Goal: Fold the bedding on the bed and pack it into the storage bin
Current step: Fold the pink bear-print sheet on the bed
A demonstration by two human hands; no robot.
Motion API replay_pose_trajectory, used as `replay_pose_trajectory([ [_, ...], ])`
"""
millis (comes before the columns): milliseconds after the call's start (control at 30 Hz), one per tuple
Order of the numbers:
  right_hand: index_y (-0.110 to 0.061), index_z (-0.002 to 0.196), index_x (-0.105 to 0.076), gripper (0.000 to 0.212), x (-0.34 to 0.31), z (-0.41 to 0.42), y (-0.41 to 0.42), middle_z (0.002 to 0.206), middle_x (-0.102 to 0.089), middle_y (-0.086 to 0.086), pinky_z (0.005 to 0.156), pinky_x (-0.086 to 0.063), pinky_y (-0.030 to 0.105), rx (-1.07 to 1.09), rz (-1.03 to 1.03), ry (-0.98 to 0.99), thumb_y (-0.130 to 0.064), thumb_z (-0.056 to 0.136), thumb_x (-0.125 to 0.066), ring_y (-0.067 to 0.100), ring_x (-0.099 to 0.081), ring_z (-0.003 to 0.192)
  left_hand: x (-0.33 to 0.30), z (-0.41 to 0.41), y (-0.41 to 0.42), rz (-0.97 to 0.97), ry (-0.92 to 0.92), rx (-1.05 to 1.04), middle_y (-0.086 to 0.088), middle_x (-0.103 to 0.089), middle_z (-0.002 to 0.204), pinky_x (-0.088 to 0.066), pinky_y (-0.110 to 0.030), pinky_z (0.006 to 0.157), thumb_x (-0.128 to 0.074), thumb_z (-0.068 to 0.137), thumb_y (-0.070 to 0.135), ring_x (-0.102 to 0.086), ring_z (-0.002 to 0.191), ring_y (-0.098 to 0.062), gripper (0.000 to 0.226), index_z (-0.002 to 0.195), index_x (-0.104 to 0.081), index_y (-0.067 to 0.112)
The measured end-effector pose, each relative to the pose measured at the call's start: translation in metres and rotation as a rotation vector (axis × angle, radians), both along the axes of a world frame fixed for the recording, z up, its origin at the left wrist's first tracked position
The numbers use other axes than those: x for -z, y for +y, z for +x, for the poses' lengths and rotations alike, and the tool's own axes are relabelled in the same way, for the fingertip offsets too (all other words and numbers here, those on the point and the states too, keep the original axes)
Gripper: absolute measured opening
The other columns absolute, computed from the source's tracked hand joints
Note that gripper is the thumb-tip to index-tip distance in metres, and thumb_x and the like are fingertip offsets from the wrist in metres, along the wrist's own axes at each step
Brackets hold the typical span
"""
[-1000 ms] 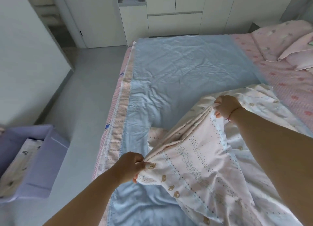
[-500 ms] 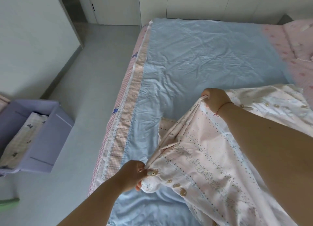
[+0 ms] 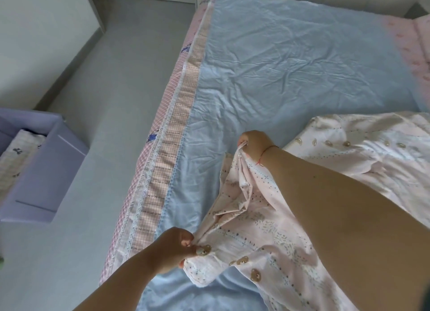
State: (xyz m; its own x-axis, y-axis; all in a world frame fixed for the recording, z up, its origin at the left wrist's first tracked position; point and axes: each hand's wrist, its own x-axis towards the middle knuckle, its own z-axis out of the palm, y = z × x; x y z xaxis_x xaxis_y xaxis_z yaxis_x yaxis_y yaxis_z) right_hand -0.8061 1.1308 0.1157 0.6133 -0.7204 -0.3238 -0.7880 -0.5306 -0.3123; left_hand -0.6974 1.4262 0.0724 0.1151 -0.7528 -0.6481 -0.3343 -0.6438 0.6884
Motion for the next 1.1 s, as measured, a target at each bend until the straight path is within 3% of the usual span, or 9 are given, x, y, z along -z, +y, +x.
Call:
replay_pose_trajectory([
  [267,-0.027,0.105,-0.071,0.023,0.065,0.02,-0.007,0.106,-0.065,0.003,0.085,-0.045,0.03,-0.102,-0.066,0.199,-0.023,0.087,-0.057,0.026,-0.053,0.109,0.045,-0.006,0.012,0.063,0.139,0.003,0.009,-0.06,0.049,-0.045,-0.015,0.054,-0.079,0.076,0.042,-0.055,0.046,0.002,0.033,0.061,-0.064,0.016],
  [400,-0.026,0.108,-0.068,0.024,0.087,0.026,-0.014,0.112,-0.06,0.003,0.09,-0.046,0.035,-0.084,0.017,0.292,-0.027,0.084,-0.064,0.028,-0.055,0.11,0.067,-0.005,0.022,0.013,0.155,-0.038,0.007,-0.071,0.073,-0.05,-0.024,0.075,-0.072,0.052,0.079,-0.065,0.071,-0.005,0.071,0.084,-0.075,0.016],
  [500,-0.023,0.122,-0.061,0.036,0.094,0.03,-0.013,0.122,-0.056,0.002,0.1,-0.041,0.039,-0.075,0.11,0.325,-0.031,0.087,-0.065,0.028,-0.051,0.117,0.068,-0.005,0.024,0.0,0.154,-0.015,0.012,-0.075,0.092,-0.048,-0.022,0.091,-0.068,0.058,0.079,-0.068,0.092,-0.001,0.069,0.095,-0.077,0.022],
  [600,-0.012,0.128,-0.057,0.042,0.09,0.029,-0.016,0.129,-0.055,0.01,0.1,-0.041,0.034,-0.057,0.131,0.232,-0.025,0.089,-0.064,0.029,-0.051,0.12,0.062,-0.006,0.022,0.018,0.094,-0.013,0.016,-0.074,0.09,-0.048,-0.017,0.088,-0.072,0.071,0.061,-0.067,0.09,0.003,0.043,0.096,-0.077,0.026],
  [700,-0.005,0.123,-0.061,0.039,0.073,0.019,-0.018,0.122,-0.06,0.014,0.09,-0.041,0.028,-0.006,0.126,0.123,-0.022,0.088,-0.065,0.029,-0.054,0.115,0.047,-0.002,0.018,-0.008,-0.029,-0.057,0.022,-0.069,0.071,-0.043,-0.011,0.07,-0.071,0.066,0.06,-0.062,0.071,0.008,0.024,0.075,-0.074,0.039],
  [800,0.0,0.101,-0.067,0.03,0.047,0.004,-0.024,0.089,-0.058,0.012,0.071,-0.032,0.022,0.039,0.128,0.037,-0.024,0.083,-0.07,0.023,-0.053,0.09,0.031,0.005,0.01,-0.053,-0.175,-0.052,0.015,-0.065,0.063,-0.039,-0.008,0.064,-0.07,0.072,0.058,-0.058,0.066,0.006,0.023,0.071,-0.069,0.035],
  [900,-0.005,0.07,-0.062,0.023,0.005,-0.016,-0.028,0.068,-0.051,0.004,0.059,-0.032,0.024,0.115,0.107,-0.046,-0.023,0.081,-0.072,0.019,-0.048,0.079,0.008,0.017,-0.002,-0.108,-0.321,0.005,0.021,-0.058,0.073,-0.034,-0.004,0.066,-0.067,0.081,0.053,-0.053,0.074,0.006,0.018,0.088,-0.068,0.037],
  [967,0.001,0.078,-0.069,0.021,-0.025,-0.034,-0.035,0.071,-0.059,0.013,0.061,-0.034,0.024,0.173,0.075,-0.12,-0.019,0.081,-0.072,0.018,-0.051,0.075,-0.007,0.026,-0.013,-0.157,-0.448,0.083,0.021,-0.051,0.077,-0.031,-0.003,0.065,-0.064,0.087,0.048,-0.051,0.078,-0.003,0.016,0.092,-0.067,0.033],
  [1100,0.006,0.098,-0.071,0.029,-0.084,-0.091,-0.054,0.081,-0.064,0.022,0.057,-0.036,0.014,0.381,-0.043,-0.368,-0.016,0.08,-0.074,0.008,-0.054,0.068,-0.051,0.043,-0.037,-0.242,-0.624,0.18,0.015,-0.042,0.069,-0.028,-0.015,0.061,-0.059,0.092,0.04,-0.045,0.077,-0.012,0.031,0.064,-0.049,0.031],
])
